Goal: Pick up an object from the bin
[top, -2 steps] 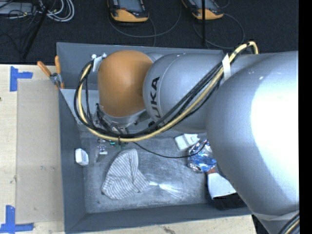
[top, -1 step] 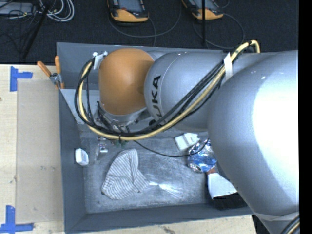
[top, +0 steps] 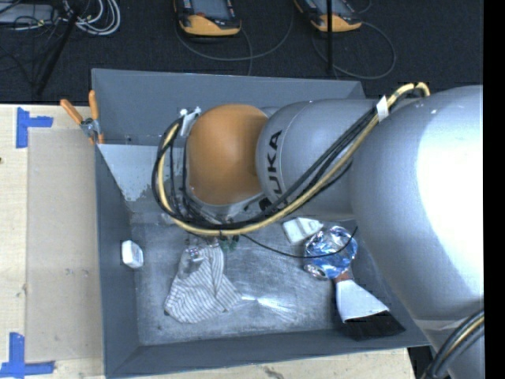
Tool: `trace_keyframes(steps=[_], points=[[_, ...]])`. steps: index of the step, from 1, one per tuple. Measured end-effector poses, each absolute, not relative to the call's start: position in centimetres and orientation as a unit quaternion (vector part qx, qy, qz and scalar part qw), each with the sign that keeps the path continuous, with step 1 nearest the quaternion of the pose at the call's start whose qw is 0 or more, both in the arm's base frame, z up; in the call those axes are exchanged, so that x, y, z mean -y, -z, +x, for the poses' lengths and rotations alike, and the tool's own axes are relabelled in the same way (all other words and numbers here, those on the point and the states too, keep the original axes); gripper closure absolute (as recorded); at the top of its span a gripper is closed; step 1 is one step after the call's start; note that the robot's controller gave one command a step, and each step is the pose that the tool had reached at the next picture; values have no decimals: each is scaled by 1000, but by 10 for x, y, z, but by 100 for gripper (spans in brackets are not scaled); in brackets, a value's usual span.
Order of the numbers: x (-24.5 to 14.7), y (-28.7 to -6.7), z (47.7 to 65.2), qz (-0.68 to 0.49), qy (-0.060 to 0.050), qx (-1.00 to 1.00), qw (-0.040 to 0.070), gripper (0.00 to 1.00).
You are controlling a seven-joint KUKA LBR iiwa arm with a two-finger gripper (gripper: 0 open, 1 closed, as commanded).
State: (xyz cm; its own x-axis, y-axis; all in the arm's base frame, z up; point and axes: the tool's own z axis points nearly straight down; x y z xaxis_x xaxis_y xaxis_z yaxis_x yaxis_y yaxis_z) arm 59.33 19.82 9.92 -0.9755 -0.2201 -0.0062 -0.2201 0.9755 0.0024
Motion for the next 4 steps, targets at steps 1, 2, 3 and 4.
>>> trace_keyframes(steps=[1,2,3,4], points=[[-173,-86,589,-163,0,-987,-1,0],[-168,-100,584,-190,0,-982,0,0],[-126,-81,605,-274,-2,-962,2,0],[-106,-81,595,-127,4,-992,6,100]])
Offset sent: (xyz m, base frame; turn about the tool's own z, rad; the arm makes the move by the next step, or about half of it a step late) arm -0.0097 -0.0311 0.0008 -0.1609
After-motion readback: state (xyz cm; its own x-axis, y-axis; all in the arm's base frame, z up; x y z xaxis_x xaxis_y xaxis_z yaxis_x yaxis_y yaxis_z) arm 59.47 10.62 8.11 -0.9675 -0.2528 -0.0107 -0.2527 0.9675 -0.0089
